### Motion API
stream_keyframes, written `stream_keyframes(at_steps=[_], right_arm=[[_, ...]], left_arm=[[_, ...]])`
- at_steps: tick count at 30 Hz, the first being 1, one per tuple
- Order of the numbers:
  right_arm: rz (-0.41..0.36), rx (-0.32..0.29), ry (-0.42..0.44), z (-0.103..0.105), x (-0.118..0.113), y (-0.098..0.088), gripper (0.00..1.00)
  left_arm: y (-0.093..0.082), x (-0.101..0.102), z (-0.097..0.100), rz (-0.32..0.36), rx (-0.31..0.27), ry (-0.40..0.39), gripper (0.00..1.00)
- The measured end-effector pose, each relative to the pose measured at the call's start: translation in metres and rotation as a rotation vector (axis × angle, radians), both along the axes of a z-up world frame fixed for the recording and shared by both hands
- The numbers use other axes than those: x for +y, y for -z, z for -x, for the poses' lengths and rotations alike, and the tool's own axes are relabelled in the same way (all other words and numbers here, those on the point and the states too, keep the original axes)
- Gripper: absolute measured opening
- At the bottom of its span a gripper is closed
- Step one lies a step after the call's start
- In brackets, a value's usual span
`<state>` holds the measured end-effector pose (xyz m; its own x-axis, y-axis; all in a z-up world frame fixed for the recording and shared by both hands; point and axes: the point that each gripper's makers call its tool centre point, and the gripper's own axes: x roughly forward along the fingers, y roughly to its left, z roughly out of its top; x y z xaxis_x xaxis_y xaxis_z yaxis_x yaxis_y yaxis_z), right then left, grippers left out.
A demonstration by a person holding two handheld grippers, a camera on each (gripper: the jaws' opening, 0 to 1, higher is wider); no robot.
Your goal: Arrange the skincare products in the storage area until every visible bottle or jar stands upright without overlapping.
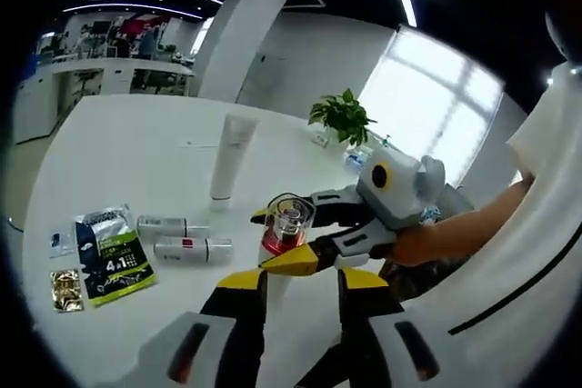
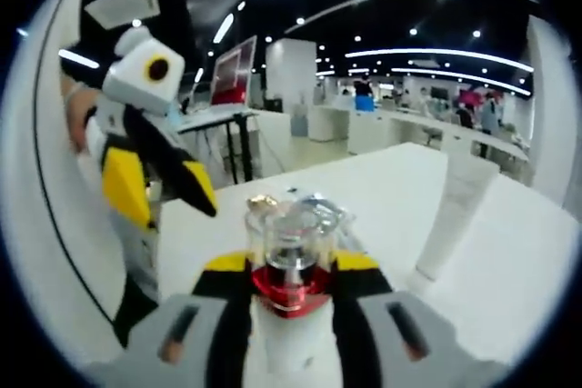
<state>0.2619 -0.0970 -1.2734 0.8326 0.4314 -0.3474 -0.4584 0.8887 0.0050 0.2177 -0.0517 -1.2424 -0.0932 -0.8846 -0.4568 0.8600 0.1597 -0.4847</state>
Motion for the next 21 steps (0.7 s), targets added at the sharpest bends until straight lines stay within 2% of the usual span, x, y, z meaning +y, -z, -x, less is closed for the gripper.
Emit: stream_keyframes(at_steps=[11,18,21], right_arm=[[0.003,-0.005,-0.010,0.003,-0.004,0.006,0.31],[0.009,-0.025,-0.035,0.006,-0.002,0.006,0.31],[-0.009,-0.028,-0.017,0.007,-0.005,0.006,0.32]], left_arm=[[0.003,-0.003,-0.005,-0.003,0.013,-0.013,0.31],[0.002,-0.011,-0.002,0.008,0.014,0.008,0.31],[0.001,-0.012,-0.002,0.011,0.013,0.016,0.31]])
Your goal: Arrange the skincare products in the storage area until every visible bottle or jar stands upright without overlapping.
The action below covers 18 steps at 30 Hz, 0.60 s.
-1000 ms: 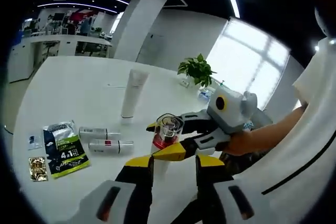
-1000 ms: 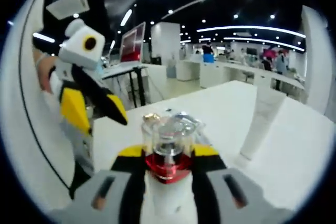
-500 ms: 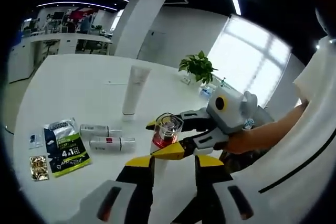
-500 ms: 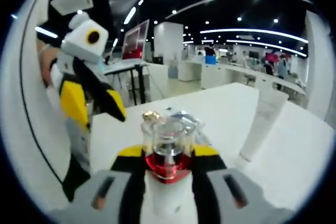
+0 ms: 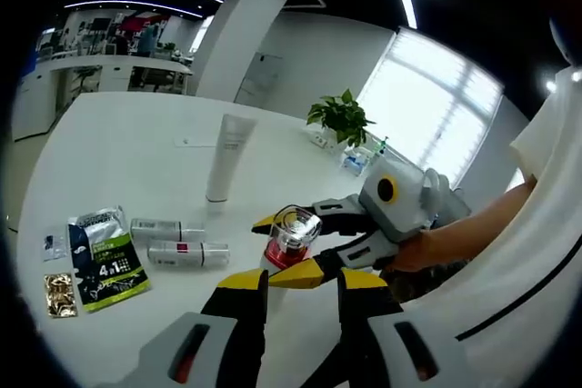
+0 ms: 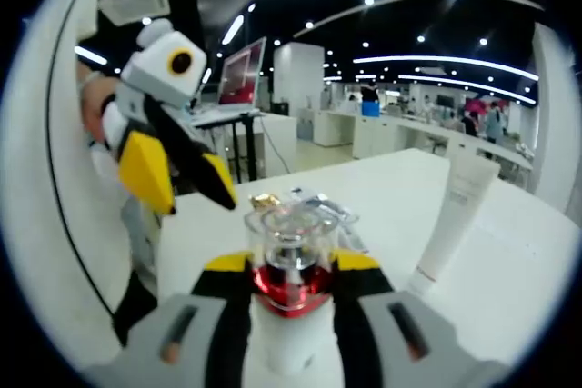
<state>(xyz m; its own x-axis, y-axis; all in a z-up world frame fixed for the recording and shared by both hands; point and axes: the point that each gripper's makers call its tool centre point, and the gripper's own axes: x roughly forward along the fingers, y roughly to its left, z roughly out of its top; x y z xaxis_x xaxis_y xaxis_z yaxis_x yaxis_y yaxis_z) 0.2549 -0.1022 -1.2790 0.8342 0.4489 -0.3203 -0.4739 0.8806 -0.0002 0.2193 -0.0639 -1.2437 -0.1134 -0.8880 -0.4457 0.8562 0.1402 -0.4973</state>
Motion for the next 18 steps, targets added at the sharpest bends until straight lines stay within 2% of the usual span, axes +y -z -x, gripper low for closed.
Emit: stream_keyframes(at_steps=[8,18], right_arm=[[-0.037,0.013,0.026,0.006,-0.009,-0.001,0.32],[-0.023,0.018,0.015,0.012,-0.007,-0.001,0.33]], left_arm=[[0.003,0.001,0.002,-0.005,0.006,0.001,0.31],[0.005,-0.002,0.009,-0.009,0.015,0.017,0.31]])
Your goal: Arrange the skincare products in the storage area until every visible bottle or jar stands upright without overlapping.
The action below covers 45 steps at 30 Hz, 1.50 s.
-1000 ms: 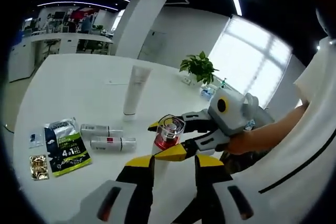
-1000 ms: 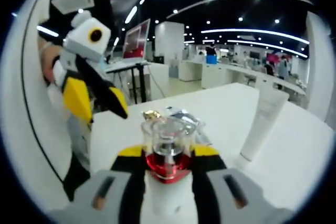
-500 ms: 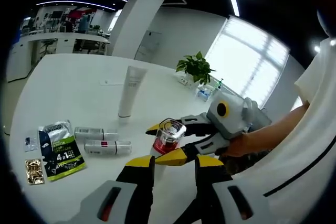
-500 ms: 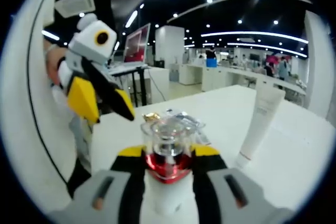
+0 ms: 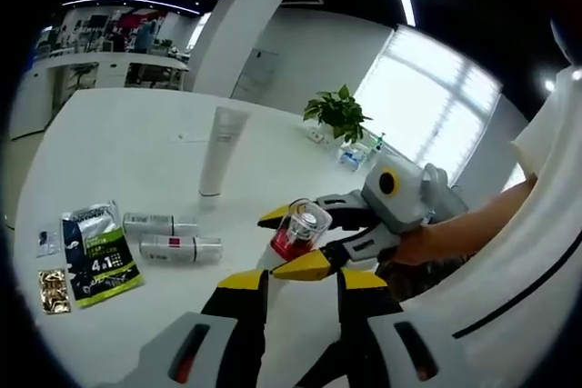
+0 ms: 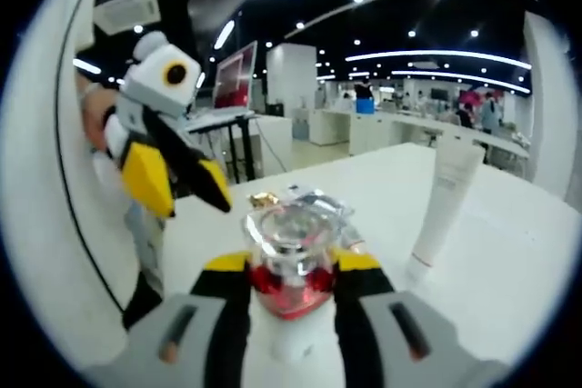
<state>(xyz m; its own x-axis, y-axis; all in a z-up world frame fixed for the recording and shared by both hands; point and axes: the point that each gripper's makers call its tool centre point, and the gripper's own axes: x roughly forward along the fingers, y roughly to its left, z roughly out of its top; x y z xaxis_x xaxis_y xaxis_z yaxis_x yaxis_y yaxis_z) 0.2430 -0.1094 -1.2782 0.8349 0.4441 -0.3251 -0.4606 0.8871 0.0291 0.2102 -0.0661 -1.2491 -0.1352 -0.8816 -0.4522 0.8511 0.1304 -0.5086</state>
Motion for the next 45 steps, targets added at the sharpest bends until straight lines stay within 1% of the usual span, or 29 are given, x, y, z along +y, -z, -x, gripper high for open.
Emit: stream_keyframes(at_steps=[4,7,9,10,12,14,16,19,22,25,27,30,31,35,38,40,41,42,43,45], right_arm=[[0.005,0.008,0.001,0.002,0.000,0.001,0.33],[0.005,0.012,0.000,0.002,0.001,0.001,0.33],[-0.007,0.046,0.001,0.002,0.001,0.006,0.34],[0.004,0.066,-0.004,0.003,0.000,0.009,0.34],[0.019,0.065,-0.012,0.005,0.000,0.009,0.36],[0.025,0.064,-0.008,0.008,0.000,0.006,0.42],[0.029,0.077,-0.001,0.012,-0.002,0.005,0.44],[0.031,0.089,-0.015,0.020,-0.002,0.002,0.48],[0.066,0.114,-0.051,0.029,-0.003,0.002,0.52],[0.102,0.133,-0.102,0.034,-0.003,-0.001,0.55],[0.125,0.132,-0.121,0.034,-0.006,-0.008,0.56],[0.129,0.139,-0.130,0.030,-0.009,-0.018,0.57],[0.128,0.148,-0.134,0.028,-0.009,-0.019,0.58],[0.108,0.191,-0.169,0.021,-0.002,-0.023,0.63],[0.144,0.232,-0.243,0.021,0.007,-0.023,0.66],[0.167,0.261,-0.284,0.022,0.013,-0.024,0.69],[0.175,0.297,-0.312,0.025,0.017,-0.022,0.69],[0.176,0.306,-0.319,0.026,0.018,-0.022,0.69],[0.184,0.326,-0.357,0.028,0.025,-0.021,0.69],[0.222,0.346,-0.403,0.031,0.030,-0.018,0.69]], left_arm=[[0.001,-0.001,0.006,-0.005,-0.003,0.022,0.31],[0.002,0.001,0.007,-0.006,-0.003,0.023,0.31],[0.004,0.003,0.007,-0.009,0.006,0.007,0.31],[0.004,0.004,0.006,-0.011,0.012,-0.002,0.31],[0.004,0.005,0.007,-0.009,0.023,-0.011,0.31],[0.005,0.006,0.010,-0.013,0.025,-0.005,0.31],[0.007,0.009,0.014,-0.019,0.022,-0.003,0.31],[0.009,0.014,0.017,-0.011,0.038,-0.032,0.30],[0.013,0.016,0.021,0.004,0.068,-0.076,0.30],[0.019,0.020,0.022,-0.010,0.101,-0.122,0.30],[0.017,0.023,0.018,0.006,0.091,-0.140,0.30],[0.017,0.035,0.013,0.006,0.088,-0.177,0.30],[0.019,0.038,0.011,0.010,0.087,-0.203,0.30],[0.024,0.046,0.010,0.045,0.128,-0.287,0.30],[0.029,0.047,0.016,0.068,0.161,-0.316,0.30],[0.033,0.046,0.019,0.081,0.168,-0.317,0.30],[0.035,0.046,0.020,0.082,0.172,-0.317,0.30],[0.037,0.046,0.021,0.082,0.177,-0.318,0.31],[0.038,0.046,0.022,0.081,0.185,-0.324,0.31],[0.036,0.048,0.020,0.096,0.187,-0.336,0.31]])
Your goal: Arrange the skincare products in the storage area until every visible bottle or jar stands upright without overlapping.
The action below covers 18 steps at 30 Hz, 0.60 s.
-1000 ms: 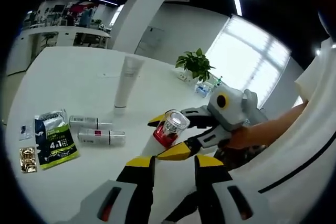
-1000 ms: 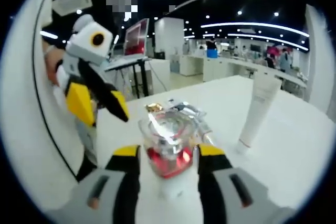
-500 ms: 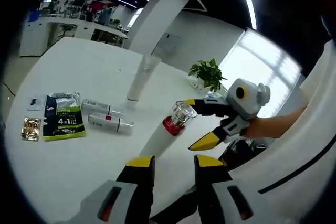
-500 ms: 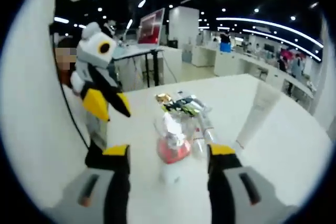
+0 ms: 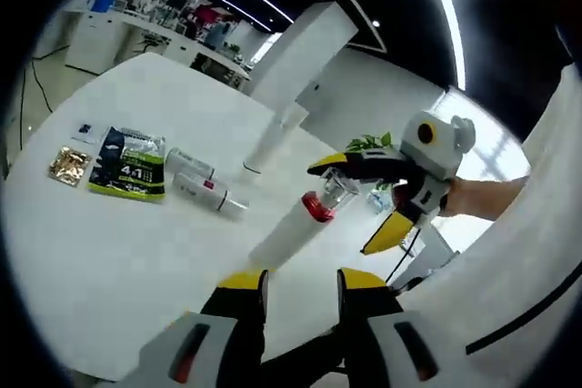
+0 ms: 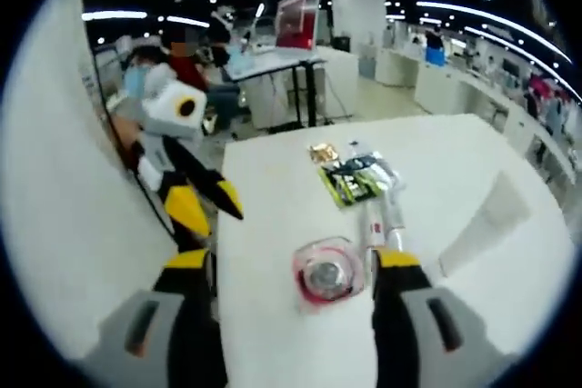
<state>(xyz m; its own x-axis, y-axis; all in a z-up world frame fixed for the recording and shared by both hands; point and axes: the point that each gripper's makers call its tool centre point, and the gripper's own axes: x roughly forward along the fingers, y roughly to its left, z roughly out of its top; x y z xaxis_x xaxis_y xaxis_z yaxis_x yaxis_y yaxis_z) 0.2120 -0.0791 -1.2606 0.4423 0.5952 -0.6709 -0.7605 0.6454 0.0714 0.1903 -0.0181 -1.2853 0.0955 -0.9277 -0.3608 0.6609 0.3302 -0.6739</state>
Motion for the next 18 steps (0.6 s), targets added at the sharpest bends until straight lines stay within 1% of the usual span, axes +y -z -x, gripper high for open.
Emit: stream_keyframes(at_steps=[1,2,3,4,5,6,8,10,13,18], right_arm=[[0.044,-0.002,-0.031,0.000,0.000,0.004,0.71],[0.070,0.012,-0.058,0.001,0.001,0.008,0.71],[0.089,0.018,-0.067,0.000,0.000,0.012,0.71],[0.101,0.057,-0.056,0.000,-0.001,0.018,0.70],[0.108,0.067,-0.050,-0.001,-0.001,0.019,0.70],[0.099,0.049,-0.055,-0.004,0.001,0.017,0.70],[0.127,0.058,-0.073,-0.001,-0.001,0.015,0.70],[0.155,0.040,-0.099,0.000,-0.003,0.014,0.70],[0.189,0.018,-0.118,0.004,-0.007,0.013,0.70],[0.213,-0.004,-0.101,0.003,-0.013,0.016,0.70]], left_arm=[[-0.002,0.002,-0.003,0.009,0.003,-0.011,0.31],[-0.003,0.006,-0.007,0.015,0.005,-0.025,0.31],[-0.003,0.009,-0.011,0.019,0.007,-0.042,0.31],[-0.003,0.012,-0.016,0.023,0.009,-0.061,0.31],[-0.002,0.018,-0.021,0.026,0.018,-0.089,0.31],[-0.001,0.023,-0.025,0.025,0.028,-0.105,0.31],[0.000,0.030,-0.028,0.023,0.023,-0.116,0.31],[0.002,0.034,-0.030,0.013,0.025,-0.120,0.31],[0.002,0.035,-0.027,-0.005,0.015,-0.105,0.31],[-0.001,0.029,-0.029,-0.015,0.007,-0.082,0.31]])
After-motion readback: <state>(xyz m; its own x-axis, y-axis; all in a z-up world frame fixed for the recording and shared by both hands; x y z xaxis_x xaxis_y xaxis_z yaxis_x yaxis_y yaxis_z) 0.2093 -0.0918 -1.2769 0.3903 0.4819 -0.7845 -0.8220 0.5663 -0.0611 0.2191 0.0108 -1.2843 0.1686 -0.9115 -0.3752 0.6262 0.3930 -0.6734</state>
